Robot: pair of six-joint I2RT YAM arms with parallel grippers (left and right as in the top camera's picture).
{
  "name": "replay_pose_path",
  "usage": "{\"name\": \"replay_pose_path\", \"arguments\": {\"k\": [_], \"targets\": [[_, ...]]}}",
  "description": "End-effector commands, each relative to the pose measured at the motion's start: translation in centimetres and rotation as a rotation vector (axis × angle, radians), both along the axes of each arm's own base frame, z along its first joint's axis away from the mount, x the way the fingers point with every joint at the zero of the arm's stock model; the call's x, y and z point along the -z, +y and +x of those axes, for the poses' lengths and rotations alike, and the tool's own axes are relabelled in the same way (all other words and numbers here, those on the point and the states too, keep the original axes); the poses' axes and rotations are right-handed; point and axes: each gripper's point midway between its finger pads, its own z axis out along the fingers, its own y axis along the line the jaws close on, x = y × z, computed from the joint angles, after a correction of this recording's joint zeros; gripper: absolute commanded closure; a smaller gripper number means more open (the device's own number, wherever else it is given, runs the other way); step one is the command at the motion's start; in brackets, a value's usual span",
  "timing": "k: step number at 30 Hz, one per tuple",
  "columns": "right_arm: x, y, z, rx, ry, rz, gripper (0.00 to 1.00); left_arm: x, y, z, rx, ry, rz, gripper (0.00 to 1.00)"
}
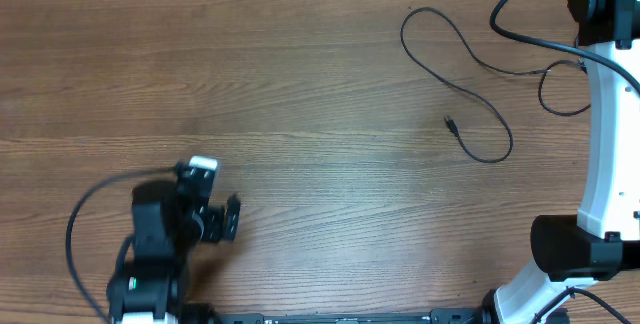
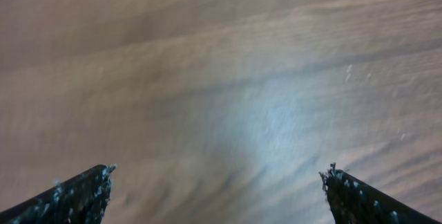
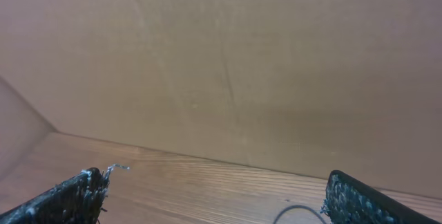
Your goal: Untangle cables
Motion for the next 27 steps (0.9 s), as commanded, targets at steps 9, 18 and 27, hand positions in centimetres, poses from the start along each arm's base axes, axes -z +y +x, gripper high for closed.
{"name": "replay_pose_path", "arguments": {"k": [9, 18, 27], "targets": [[-0.2, 2.2, -0.3, -0.064, 0.005, 0.04, 0.0, 1.7, 0.3, -6.1, -0.049, 0.051, -0.018, 0.0], [0.2, 3.2, -0.7, -0.084, 0.024, 0.039, 0.0, 6.0, 0.3, -6.6, -0.05, 0.062, -0.018, 0.01], [1.1, 3.1, -1.0, -0.082, 0.066, 0.038, 0.0, 6.6, 0.4, -6.2, -0.05, 0.049, -0.018, 0.01]]}}
